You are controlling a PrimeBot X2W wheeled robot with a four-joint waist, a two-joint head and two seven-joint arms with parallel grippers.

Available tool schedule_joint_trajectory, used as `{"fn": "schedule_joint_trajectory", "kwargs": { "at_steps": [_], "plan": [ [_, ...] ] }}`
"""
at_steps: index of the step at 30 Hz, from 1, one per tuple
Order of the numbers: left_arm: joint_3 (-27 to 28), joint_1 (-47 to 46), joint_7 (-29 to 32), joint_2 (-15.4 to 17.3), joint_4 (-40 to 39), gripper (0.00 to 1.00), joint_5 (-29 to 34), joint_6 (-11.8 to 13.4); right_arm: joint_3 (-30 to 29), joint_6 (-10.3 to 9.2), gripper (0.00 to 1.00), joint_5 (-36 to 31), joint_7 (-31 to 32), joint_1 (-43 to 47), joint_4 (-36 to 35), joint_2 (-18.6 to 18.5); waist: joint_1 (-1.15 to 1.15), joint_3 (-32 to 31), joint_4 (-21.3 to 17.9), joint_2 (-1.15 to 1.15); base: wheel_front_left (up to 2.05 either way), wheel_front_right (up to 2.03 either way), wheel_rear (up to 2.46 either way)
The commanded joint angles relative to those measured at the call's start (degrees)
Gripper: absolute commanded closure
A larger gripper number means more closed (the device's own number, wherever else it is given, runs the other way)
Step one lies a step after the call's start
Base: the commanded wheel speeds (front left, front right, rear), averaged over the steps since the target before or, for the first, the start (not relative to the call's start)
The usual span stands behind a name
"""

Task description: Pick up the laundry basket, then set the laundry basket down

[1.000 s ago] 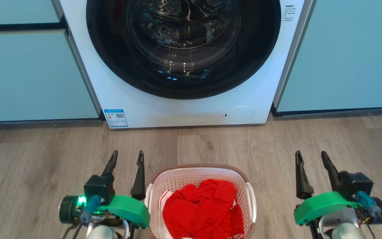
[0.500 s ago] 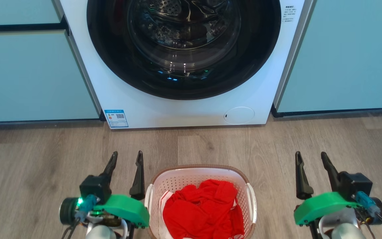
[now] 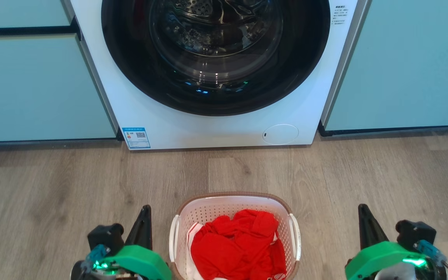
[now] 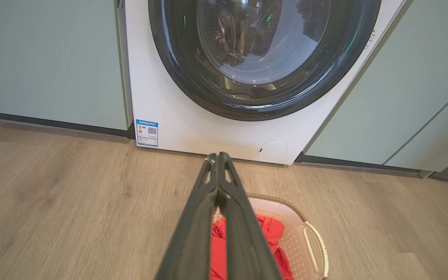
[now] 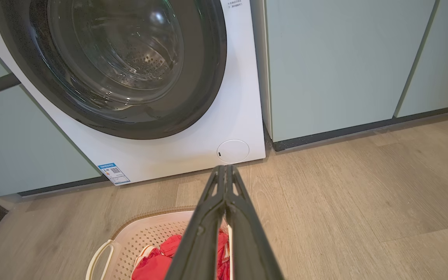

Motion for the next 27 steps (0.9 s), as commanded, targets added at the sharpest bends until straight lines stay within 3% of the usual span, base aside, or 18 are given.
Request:
{"fn": "schedule_joint_trajectory", "kwargs": {
  "at_steps": [1,27],
  "plan": [
    [1.12,-2.94,0.12,0.17,-1.99,1.0,-1.51,-0.52,-0.53,0.04,1.0,1.65,0.28,-2.8,-1.86,-0.49,0.0,0.04,-0.01,0.0,0.0,0.0,0.0],
    [5.61,-4.24,3.94,0.63,-2.14,1.0,-17.84,-3.07,-2.27,0.12,1.0,18.4,4.08,-4.41,-1.85,-1.01,0.0,0.9,-0.14,0.0,0.0,0.0,0.0]
  ]
}}
